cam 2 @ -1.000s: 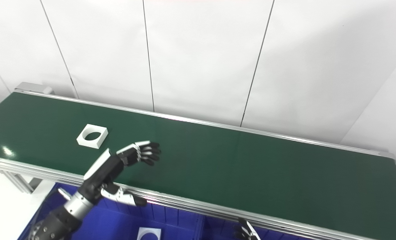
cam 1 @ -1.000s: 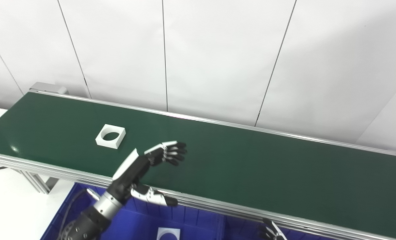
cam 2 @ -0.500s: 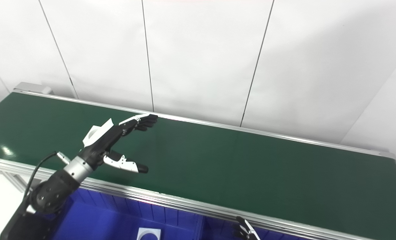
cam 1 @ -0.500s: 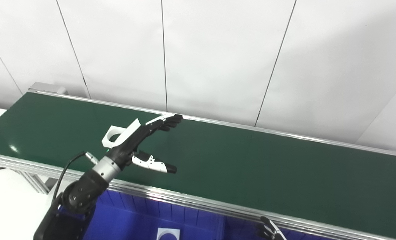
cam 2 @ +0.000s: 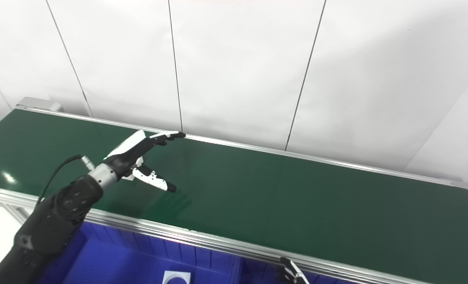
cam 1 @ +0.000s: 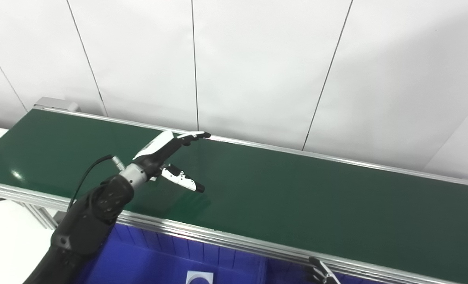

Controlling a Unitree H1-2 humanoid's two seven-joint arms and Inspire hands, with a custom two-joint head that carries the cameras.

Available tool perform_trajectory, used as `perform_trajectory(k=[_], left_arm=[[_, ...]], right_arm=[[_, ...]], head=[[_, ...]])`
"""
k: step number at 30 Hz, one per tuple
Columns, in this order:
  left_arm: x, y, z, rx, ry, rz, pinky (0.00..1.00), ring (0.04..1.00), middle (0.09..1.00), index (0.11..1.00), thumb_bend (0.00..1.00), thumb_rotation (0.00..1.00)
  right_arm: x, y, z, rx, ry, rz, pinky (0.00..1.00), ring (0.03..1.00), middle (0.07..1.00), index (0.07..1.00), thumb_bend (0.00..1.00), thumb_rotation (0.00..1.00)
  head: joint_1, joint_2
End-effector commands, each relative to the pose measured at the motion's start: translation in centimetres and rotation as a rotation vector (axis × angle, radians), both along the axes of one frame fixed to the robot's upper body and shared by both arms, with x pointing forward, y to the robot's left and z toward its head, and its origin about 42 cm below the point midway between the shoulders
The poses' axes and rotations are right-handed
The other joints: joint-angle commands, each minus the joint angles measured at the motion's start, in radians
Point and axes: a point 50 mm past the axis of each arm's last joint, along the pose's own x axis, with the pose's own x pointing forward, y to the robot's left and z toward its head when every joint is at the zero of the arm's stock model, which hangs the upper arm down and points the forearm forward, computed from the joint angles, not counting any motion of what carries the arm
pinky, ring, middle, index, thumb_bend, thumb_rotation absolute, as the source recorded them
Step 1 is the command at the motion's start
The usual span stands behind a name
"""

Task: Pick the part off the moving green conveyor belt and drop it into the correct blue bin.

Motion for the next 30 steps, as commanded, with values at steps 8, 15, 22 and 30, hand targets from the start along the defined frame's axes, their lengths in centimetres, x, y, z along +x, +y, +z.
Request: perform_trajectory(k=[8,15,22,30], left_arm=[[3.3,1.3,2.7,0.241,-0.093,0.037,0.95,0.958,0.945,0.906,0.88,0.25],[4.6,2.5,3.0,0.369,-0.085,0.057,0.99,0.973,0.959,0.914,0.93,0.20],[5.6,3.5,2.9,0.442,-0.063,0.081,1.00,0.982,0.971,0.928,0.94,0.21],[6.0,4.6,2.0,0.469,-0.028,0.120,1.00,0.977,0.967,0.927,0.92,0.16]], right_arm=[[0.6,-0.1,1.4,0.035,-0.091,0.006,0.69,0.802,0.838,0.910,0.90,0.39],[0.5,-0.2,1.5,0.039,-0.094,0.006,0.69,0.805,0.840,0.911,0.90,0.39],[0.5,-0.2,1.5,0.042,-0.093,0.008,0.69,0.793,0.834,0.908,0.91,0.40],[0.4,-0.2,1.6,0.047,-0.092,0.007,0.69,0.792,0.832,0.909,0.91,0.40]], head=[[0.006,0.005],[0.007,0.007],[0.006,0.010],[0.004,0.013]])
